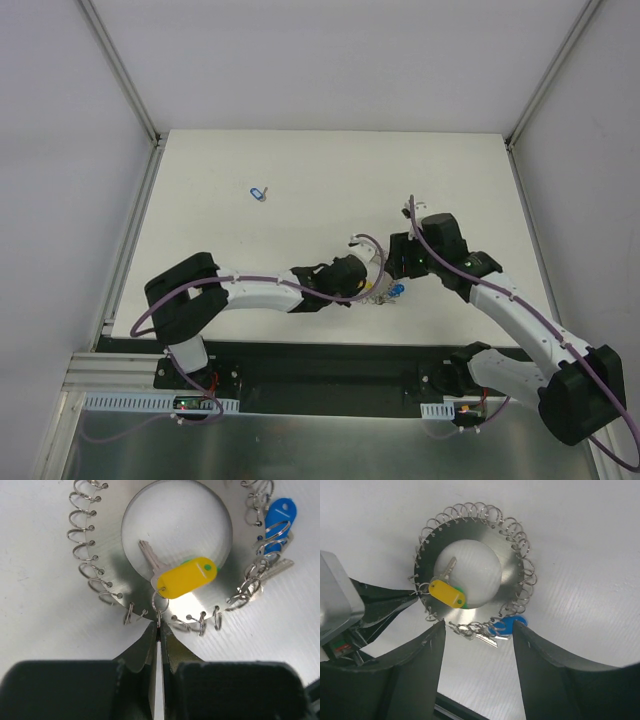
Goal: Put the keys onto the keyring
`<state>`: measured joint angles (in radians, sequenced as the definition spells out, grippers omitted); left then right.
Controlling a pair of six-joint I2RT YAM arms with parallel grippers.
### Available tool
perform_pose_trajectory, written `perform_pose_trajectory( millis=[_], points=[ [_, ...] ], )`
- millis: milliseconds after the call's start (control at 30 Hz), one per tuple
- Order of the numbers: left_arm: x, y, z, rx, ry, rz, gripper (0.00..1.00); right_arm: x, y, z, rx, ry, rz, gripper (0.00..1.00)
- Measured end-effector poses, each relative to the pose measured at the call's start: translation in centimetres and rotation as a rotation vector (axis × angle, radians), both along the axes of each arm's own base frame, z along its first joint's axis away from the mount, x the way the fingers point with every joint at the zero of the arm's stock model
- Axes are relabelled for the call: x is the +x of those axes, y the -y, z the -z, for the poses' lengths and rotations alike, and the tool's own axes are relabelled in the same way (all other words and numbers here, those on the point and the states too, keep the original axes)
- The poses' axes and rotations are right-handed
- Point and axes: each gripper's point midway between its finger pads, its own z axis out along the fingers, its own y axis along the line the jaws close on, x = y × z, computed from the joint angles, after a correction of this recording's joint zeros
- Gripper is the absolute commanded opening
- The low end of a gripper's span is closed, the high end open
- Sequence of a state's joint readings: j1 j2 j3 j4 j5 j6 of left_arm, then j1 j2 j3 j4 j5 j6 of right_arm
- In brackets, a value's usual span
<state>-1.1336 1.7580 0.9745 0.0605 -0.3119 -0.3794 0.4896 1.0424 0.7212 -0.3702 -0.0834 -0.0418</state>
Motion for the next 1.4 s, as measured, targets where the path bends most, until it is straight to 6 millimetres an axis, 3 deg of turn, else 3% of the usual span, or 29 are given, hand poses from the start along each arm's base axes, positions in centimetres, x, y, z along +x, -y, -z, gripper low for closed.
perform_pose_trajectory(
  millis=[233,400,1033,1400],
  points=[
    [-0.7,-0.2,-2.3,-0.11,0.089,0.155,0.0,0.5,-2.8,-1.5,0.139,0.03,-0.115,0.57],
    [-0.9,-0.3,-2.5,-0.183,0.113,0.241,0.0,-0.1,-4.8,-1.3,0.202,0.002,-0.226,0.57],
    [-1.9,-0.8,-3.2,-0.339,0.179,0.362,0.0,-1.3,-8.3,3.6,0.311,-0.214,-0.416,0.51],
    [-1.3,-1.4,-3.7,-0.365,0.212,0.346,0.0,-2.0,-9.9,4.3,0.393,-0.251,-0.536,0.46]
  ],
)
